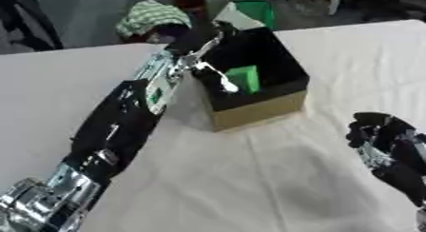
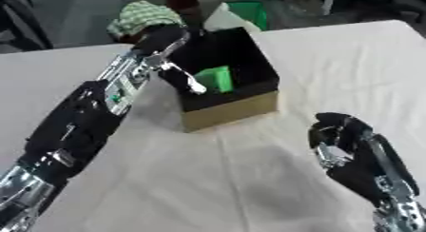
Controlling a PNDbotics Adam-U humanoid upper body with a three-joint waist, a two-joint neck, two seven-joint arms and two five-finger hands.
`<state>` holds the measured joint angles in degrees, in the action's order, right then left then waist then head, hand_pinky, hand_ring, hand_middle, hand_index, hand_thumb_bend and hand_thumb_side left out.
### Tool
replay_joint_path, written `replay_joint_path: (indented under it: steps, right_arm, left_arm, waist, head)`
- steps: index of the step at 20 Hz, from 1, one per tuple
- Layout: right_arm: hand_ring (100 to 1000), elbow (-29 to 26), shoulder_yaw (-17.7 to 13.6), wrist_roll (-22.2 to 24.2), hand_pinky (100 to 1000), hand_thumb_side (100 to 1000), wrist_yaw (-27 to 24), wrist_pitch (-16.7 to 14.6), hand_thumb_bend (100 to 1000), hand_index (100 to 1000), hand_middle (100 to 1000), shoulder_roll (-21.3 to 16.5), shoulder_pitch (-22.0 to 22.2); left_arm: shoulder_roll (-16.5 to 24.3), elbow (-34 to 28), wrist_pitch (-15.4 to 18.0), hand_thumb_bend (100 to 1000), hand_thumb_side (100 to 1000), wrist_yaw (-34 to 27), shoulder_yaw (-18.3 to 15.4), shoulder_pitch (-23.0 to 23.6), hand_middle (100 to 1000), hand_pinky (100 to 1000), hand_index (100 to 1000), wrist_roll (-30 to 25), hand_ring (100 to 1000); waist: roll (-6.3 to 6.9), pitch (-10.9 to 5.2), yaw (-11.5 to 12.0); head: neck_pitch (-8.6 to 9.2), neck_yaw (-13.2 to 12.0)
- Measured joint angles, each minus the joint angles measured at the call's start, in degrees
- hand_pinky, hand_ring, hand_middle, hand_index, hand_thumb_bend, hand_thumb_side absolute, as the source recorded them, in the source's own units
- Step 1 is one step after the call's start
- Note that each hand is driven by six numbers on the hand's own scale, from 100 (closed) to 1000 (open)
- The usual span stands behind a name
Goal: Pick up objects on the table and place them in the box.
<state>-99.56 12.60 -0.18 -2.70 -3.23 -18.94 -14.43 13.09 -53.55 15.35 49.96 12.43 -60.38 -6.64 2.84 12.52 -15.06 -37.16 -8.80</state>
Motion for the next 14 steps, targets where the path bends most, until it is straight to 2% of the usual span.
replay_joint_path:
  steps: [2, 4, 5, 6, 9, 14]
  right_arm:
    - [622, 0.00, -0.01, -0.01, 599, 354, 0.00, -0.01, 211, 758, 623, 0.00, 0.04]
    - [622, 0.01, -0.10, -0.08, 598, 353, 0.00, -0.03, 211, 758, 623, 0.00, 0.19]
    - [622, 0.01, -0.19, -0.13, 598, 351, 0.00, -0.02, 211, 758, 623, 0.00, 0.30]
    - [622, 0.01, -0.25, -0.18, 598, 350, 0.00, -0.03, 210, 758, 623, 0.00, 0.34]
    - [621, 0.02, -0.66, -0.65, 597, 349, 0.00, -0.06, 212, 757, 623, 0.00, 0.65]
    - [621, 0.04, -1.39, -1.47, 596, 346, 0.00, -0.16, 210, 757, 623, 0.00, 1.29]
  left_arm:
    - [0.11, -1.24, 0.28, 1000, 449, -0.67, 0.03, 0.34, 751, 751, 827, -0.49, 744]
    - [0.86, -3.61, 0.10, 955, 454, -3.39, -0.02, 0.69, 728, 730, 815, -0.36, 720]
    - [1.55, -5.25, -0.20, 861, 460, -5.68, -0.07, 1.01, 699, 705, 801, -0.06, 696]
    - [2.37, -7.20, -0.68, 808, 450, -8.65, -0.23, 1.51, 673, 686, 788, 0.42, 675]
    - [6.13, -15.90, -3.48, 737, 443, -21.38, -1.21, 5.57, 647, 664, 766, 2.88, 657]
    - [12.86, -33.83, -9.27, 725, 387, -40.82, -4.77, 15.84, 625, 651, 751, 7.66, 644]
  waist:
    - [0.00, -0.01, 0.30]
    - [0.00, -0.13, 0.85]
    - [0.00, -0.25, 1.16]
    - [-0.01, -0.34, 1.54]
    - [-0.05, -0.58, 3.37]
    - [-0.82, -0.91, 6.52]
  head:
    - [0.00, 0.19]
    - [0.00, 0.47]
    - [0.00, 0.65]
    - [0.00, 0.84]
    - [-0.02, 1.53]
    - [-0.10, 2.76]
